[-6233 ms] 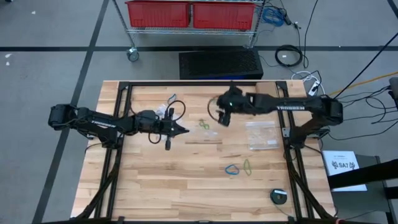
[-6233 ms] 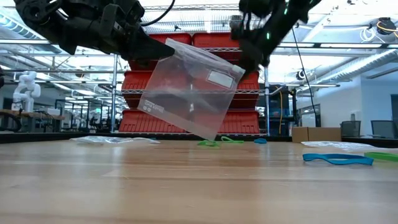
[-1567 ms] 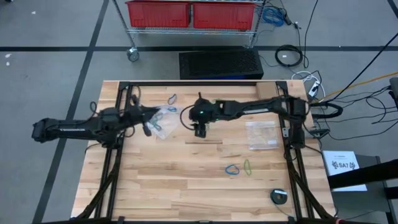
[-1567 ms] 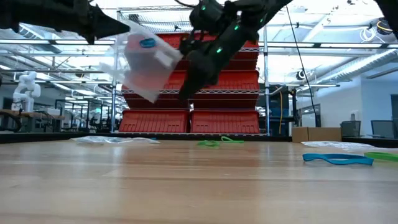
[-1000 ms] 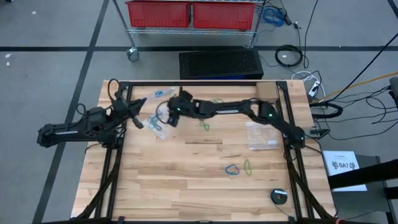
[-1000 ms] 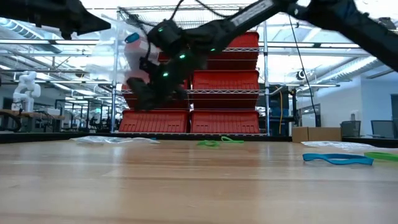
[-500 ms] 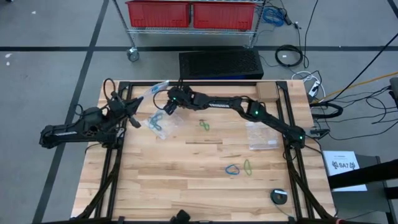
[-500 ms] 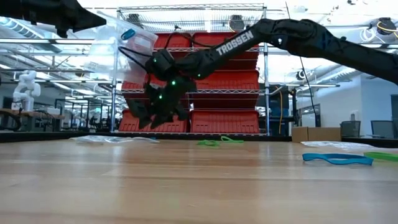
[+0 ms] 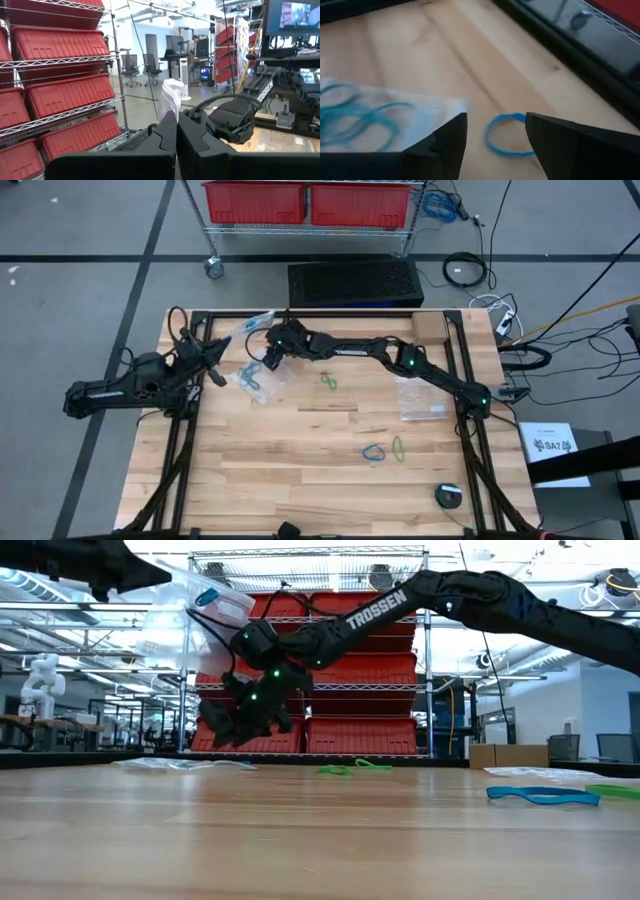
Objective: Sort rubber bands
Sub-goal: Put the blue rubber band into the bottom left transparent zip bag
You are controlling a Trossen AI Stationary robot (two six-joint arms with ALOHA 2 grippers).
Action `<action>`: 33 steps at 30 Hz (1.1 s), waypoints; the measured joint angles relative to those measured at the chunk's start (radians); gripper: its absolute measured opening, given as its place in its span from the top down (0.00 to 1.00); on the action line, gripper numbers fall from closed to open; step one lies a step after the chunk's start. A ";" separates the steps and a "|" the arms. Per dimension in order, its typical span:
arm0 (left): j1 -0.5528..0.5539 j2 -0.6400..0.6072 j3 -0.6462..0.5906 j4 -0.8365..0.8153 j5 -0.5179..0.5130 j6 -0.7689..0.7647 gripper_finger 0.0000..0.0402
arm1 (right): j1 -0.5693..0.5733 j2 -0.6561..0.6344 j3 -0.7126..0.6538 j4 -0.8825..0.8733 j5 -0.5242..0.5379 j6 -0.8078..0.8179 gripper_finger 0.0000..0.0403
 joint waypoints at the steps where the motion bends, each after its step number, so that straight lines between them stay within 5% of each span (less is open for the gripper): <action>1: 0.000 0.000 0.000 -0.006 0.001 0.000 1.00 | 0.003 -0.001 0.001 -0.007 -0.008 -0.008 0.51; 10: 0.000 0.000 0.000 -0.010 0.004 -0.003 1.00 | 0.001 0.006 0.001 0.024 0.059 -0.055 0.55; 17: -0.001 0.000 0.000 -0.013 0.005 -0.002 1.00 | -0.028 0.006 0.001 0.007 0.006 -0.104 0.62; 25: -0.001 0.000 0.000 -0.037 0.005 0.001 1.00 | 0.020 0.001 0.000 -0.061 -0.054 -0.172 0.57; 33: -0.001 0.000 0.001 -0.049 0.005 0.002 1.00 | 0.070 -0.067 0.074 -0.411 -0.058 -0.406 0.59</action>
